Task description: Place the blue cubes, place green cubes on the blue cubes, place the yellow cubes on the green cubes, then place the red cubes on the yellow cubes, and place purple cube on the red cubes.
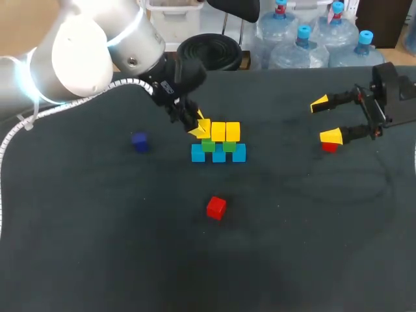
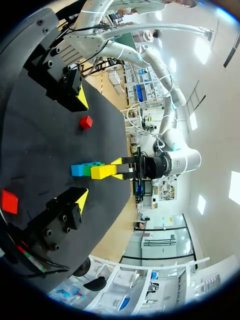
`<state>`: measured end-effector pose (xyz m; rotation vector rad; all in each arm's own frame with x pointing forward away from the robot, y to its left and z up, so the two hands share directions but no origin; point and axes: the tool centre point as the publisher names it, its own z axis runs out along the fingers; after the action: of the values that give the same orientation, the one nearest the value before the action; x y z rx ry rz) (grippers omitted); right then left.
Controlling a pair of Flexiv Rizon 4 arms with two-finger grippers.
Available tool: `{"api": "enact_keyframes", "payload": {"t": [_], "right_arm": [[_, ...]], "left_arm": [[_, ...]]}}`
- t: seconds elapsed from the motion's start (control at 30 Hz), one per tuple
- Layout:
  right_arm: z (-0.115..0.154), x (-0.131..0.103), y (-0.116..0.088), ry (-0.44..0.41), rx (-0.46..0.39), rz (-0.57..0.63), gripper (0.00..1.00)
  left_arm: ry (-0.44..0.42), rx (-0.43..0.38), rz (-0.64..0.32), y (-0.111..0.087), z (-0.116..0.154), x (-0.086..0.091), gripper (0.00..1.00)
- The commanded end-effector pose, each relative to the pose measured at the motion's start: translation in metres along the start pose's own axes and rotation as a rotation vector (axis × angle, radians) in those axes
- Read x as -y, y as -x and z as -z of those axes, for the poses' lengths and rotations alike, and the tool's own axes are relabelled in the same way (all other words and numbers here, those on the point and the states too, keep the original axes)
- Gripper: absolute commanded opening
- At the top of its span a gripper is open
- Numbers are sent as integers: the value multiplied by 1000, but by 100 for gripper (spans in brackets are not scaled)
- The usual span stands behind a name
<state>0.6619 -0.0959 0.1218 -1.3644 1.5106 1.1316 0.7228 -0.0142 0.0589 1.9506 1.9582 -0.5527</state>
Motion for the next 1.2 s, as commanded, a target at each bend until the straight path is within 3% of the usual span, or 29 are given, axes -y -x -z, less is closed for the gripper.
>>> {"api": "enact_keyframes", "payload": {"t": [0.03, 1.2], "right_arm": [[-1, 0, 0, 0, 0, 1, 100], [-1, 0, 0, 0, 0, 1, 100]], "left_arm": [[-3, -2, 0, -1, -1, 1, 0], [-11, -15, 1, 0, -3, 5, 0]]}}
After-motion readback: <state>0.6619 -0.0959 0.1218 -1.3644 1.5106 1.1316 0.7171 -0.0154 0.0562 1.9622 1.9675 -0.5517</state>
